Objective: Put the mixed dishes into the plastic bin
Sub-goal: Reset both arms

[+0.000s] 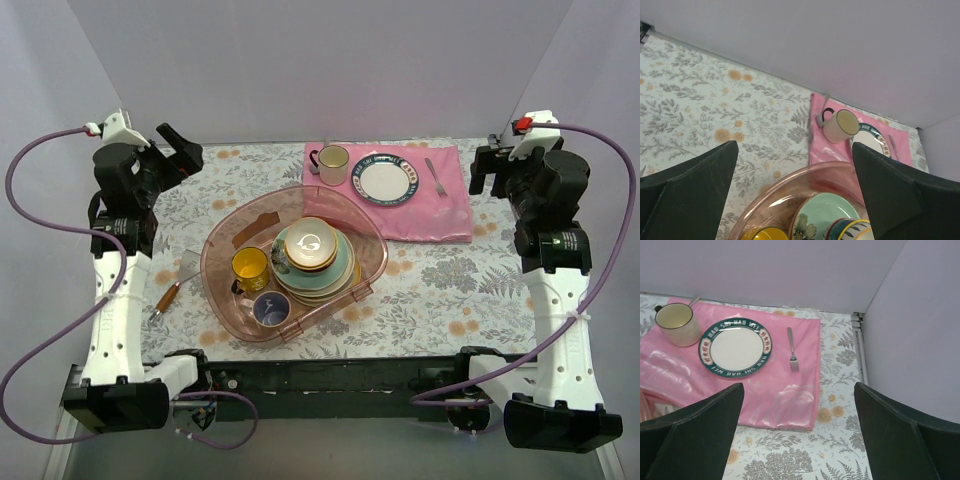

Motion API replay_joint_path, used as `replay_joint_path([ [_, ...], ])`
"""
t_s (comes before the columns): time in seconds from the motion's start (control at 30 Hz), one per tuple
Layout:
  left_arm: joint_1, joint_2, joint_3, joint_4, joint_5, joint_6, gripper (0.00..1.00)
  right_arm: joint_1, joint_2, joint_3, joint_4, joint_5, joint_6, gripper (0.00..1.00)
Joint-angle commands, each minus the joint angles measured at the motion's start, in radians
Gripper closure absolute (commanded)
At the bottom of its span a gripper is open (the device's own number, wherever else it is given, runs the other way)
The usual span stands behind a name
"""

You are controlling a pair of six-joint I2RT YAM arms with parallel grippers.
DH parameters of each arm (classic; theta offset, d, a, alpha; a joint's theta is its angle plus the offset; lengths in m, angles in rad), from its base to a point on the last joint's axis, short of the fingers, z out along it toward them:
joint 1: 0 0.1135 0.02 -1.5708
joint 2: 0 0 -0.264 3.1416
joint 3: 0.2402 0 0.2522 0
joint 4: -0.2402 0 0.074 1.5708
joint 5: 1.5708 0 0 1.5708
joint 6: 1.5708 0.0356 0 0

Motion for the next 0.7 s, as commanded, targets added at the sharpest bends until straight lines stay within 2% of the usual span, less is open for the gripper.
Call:
replay_joint_path([
  [0.0, -0.002, -0.082, 0.067, -0.029, 0.074, 0.016, 0.02, -0.003, -0.011, 0.069, 0.051, 0.133, 0.039, 0.01],
  [0.67, -0.002, -0.128, 0.084, -0.066, 0.105, 0.03, 0.02, -0.003, -0.047, 0.065, 0.017, 0.056, 0.029, 0.01],
])
